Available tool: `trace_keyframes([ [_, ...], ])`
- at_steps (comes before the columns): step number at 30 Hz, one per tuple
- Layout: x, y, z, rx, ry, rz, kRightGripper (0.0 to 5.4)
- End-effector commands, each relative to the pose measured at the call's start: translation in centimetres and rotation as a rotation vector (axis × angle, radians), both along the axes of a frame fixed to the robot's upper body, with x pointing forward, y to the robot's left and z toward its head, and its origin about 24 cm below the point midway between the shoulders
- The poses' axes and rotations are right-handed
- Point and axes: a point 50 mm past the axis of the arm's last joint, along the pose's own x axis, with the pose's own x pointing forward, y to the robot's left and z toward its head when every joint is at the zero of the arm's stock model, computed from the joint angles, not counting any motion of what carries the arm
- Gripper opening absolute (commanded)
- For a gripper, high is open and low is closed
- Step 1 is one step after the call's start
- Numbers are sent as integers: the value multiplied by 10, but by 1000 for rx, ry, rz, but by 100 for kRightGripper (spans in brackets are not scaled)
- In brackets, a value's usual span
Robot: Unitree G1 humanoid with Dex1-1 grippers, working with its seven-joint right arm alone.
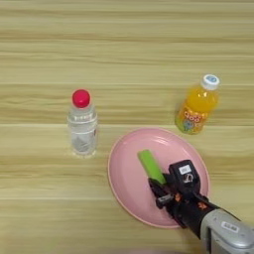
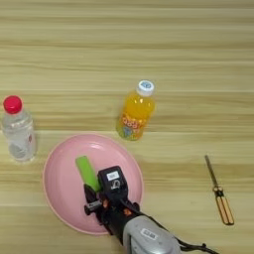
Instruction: Move the objects on the table
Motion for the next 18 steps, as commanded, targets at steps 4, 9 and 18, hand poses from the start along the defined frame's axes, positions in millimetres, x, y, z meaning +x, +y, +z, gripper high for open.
trace_keyframes([
  [4,7,1,13,2,-98,1,197],
  [9,7,1,14,-3,-105,2,258],
  [18,8,4,13,-10,-110,2,347],
])
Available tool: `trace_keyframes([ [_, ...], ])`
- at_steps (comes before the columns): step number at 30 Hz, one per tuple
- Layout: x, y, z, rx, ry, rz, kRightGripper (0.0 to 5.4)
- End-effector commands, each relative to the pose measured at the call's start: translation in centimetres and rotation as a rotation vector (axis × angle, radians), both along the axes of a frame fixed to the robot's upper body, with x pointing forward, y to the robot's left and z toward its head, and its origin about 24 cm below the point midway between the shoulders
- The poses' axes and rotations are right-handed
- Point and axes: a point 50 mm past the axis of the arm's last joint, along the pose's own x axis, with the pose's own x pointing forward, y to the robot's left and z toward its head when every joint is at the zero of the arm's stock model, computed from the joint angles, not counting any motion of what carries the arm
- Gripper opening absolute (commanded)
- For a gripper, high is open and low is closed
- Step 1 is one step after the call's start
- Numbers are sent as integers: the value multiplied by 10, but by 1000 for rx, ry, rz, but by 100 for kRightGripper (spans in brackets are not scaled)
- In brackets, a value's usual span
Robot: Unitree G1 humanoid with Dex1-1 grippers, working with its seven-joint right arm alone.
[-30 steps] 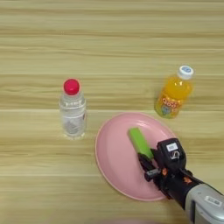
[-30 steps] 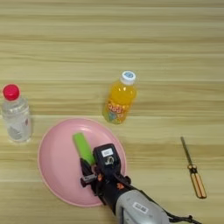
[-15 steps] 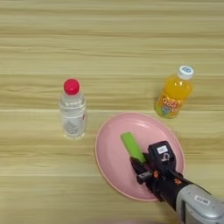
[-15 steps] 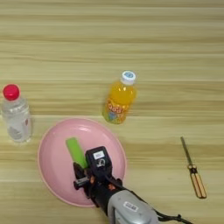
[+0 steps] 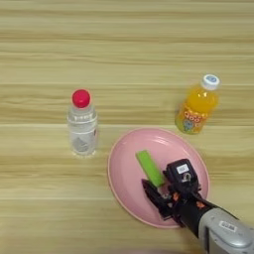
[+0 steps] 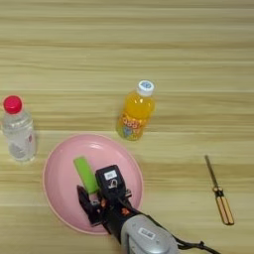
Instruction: Move the objects on the table
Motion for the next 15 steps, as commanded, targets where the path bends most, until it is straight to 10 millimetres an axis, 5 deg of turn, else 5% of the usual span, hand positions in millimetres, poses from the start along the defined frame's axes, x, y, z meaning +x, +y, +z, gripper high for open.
trace_keyframes([
  [1,7,2,11,1,-97,-4,361],
  [15,8,1,9,-6,-96,-11,522],
])
